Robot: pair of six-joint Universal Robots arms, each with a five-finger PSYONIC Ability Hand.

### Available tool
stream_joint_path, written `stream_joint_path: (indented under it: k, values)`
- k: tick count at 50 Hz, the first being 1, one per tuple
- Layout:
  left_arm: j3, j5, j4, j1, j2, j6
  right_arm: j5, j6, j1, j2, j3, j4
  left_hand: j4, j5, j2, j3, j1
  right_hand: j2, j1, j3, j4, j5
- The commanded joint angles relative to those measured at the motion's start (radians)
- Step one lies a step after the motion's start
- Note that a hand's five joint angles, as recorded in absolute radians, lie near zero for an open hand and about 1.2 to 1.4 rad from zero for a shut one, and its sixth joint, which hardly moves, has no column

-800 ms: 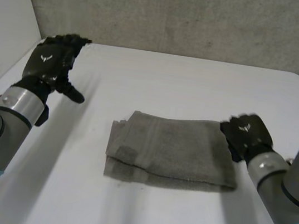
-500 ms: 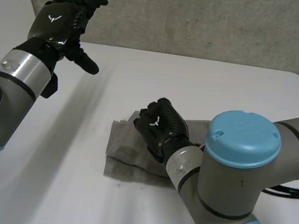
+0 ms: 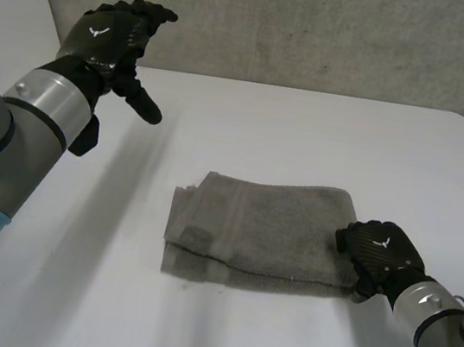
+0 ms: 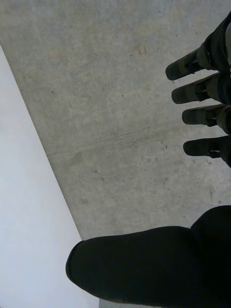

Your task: Fold the towel.

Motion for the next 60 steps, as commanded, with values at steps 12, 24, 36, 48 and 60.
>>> stream_joint_path:
  k: [12, 24, 36, 48, 60]
  values:
    - [0.027, -0.012, -0.049, -0.004, 0.000, -0.003, 0.020, -0.013, -0.042, 0.080, -0.011, -0.072, 0.010, -0.030, 0.009, 0.010, -0.006, 0.316, 0.315, 0.316, 0.318, 0.309]
    - [0.019, -0.011, -0.050, -0.008, -0.002, -0.001, 0.005, 0.001, -0.032, 0.075, -0.008, -0.076, 0.010, -0.030, 0.009, 0.010, -0.006, 0.475, 0.475, 0.476, 0.478, 0.468]
    - [0.062, -0.009, -0.119, -0.021, -0.025, 0.000, 0.012, -0.037, 0.076, 0.003, -0.207, -0.041, 0.010, -0.030, 0.009, 0.010, -0.006, 0.802, 0.802, 0.803, 0.805, 0.795]
    - [0.134, -0.015, -0.271, -0.013, -0.037, 0.000, -0.001, -0.299, 0.612, 0.285, -0.608, 0.175, 0.010, -0.030, 0.009, 0.010, -0.006, 0.802, 0.802, 0.803, 0.805, 0.795]
    - [0.123, -0.012, -0.270, -0.018, -0.051, -0.001, 0.090, -0.248, 0.642, 0.234, -0.513, 0.105, 0.007, -0.033, 0.006, 0.007, -0.009, -0.420, -0.420, -0.419, -0.417, -0.427]
